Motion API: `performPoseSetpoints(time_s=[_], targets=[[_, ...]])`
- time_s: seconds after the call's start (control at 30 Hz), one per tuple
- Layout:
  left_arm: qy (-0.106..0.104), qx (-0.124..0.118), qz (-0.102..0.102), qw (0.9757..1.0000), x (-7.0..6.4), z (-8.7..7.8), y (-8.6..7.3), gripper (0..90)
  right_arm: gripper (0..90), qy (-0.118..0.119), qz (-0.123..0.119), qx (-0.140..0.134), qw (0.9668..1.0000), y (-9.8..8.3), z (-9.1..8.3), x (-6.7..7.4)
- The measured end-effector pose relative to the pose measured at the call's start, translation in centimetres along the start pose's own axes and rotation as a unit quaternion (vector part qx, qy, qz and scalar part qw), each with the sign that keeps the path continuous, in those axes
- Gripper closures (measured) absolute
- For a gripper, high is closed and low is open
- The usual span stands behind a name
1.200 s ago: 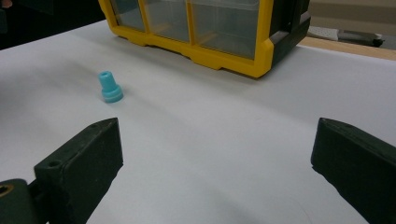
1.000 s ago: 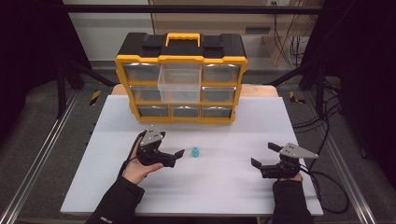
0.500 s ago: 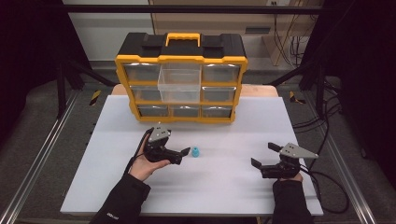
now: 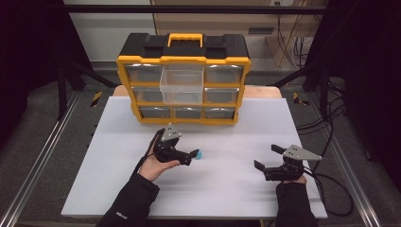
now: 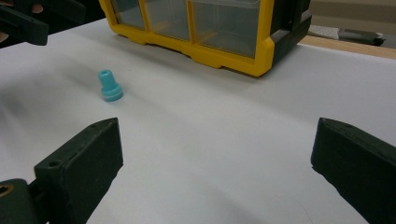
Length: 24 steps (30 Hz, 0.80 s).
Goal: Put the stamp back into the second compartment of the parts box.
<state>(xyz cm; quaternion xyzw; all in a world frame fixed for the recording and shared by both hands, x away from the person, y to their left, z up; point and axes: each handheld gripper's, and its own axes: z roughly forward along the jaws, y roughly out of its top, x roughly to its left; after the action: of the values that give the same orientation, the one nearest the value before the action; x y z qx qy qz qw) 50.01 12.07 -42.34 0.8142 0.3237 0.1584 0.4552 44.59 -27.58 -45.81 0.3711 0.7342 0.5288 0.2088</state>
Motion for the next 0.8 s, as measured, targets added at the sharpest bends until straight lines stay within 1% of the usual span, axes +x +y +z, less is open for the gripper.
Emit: performPoseSetpoints(time_s=[0.43, 0.57, 0.6, 0.8], targets=[[-0.001, 0.025, 0.001, 0.9997, -0.3, 1.7, 0.2, 0.0, 2.5, 0.0, 0.0, 0.0, 1.0, 0.0, 0.0, 0.0], [-0.001, 0.03, -0.001, 0.9995, -0.3, 2.0, 0.2, 0.0, 2.5, 0.0, 0.0, 0.0, 1.0, 0.0, 0.0, 0.0], [0.004, 0.034, -0.002, 0.9994, -0.4, 2.2, 0.2, 0.1, 2.5, 0.001, 0.0, 0.0, 1.0, 0.0, 0.0, 0.0], [0.009, 0.051, -0.003, 0.9987, -0.4, 2.9, 0.1, 0.8, 2.5, 0.0, 0.0, 0.0, 1.0, 0.0, 0.0, 0.0]])
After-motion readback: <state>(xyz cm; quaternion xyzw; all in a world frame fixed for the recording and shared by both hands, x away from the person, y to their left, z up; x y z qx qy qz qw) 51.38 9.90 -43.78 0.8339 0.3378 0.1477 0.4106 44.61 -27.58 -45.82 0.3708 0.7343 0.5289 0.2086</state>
